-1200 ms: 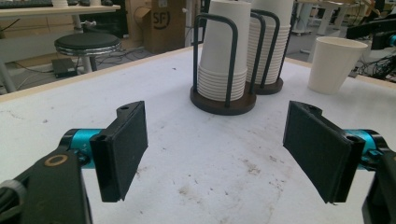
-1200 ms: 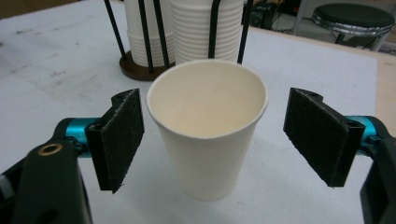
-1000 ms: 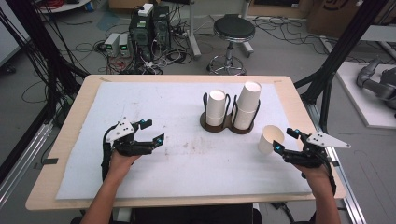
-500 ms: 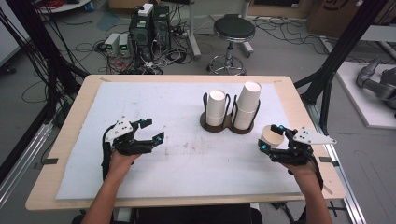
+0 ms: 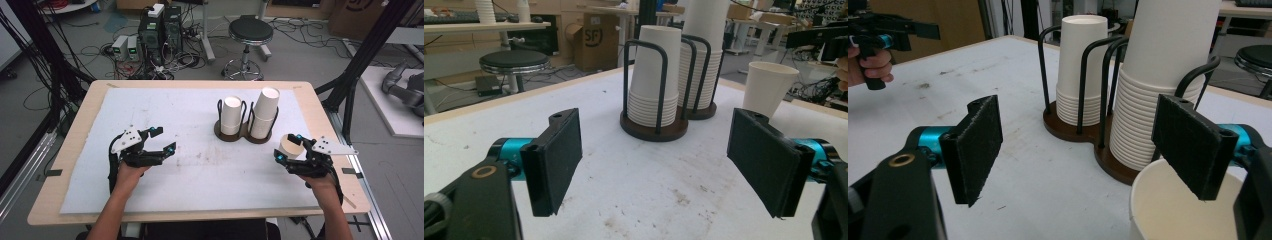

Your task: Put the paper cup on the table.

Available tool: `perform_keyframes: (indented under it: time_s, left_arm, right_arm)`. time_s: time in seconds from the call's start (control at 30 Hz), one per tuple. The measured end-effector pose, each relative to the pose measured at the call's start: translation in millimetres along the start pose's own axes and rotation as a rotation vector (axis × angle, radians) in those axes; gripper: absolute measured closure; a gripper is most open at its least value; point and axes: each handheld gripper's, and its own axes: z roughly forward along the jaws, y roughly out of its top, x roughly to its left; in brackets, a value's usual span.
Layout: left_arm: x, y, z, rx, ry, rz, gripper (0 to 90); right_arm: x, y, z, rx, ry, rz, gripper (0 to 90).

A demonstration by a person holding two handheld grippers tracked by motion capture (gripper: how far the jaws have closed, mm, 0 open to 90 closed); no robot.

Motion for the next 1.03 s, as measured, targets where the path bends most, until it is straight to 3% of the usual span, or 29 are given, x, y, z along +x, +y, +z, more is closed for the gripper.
perform_keyframes:
  time_s: [1.03]
  left_arm:
    - [0.9,-0.1,-1.2,-0.009,0.010,-0.006,22.1]
  right_arm:
    - [1.4,4.1,-0.8,0.001,-0.012,-0.015,20.8]
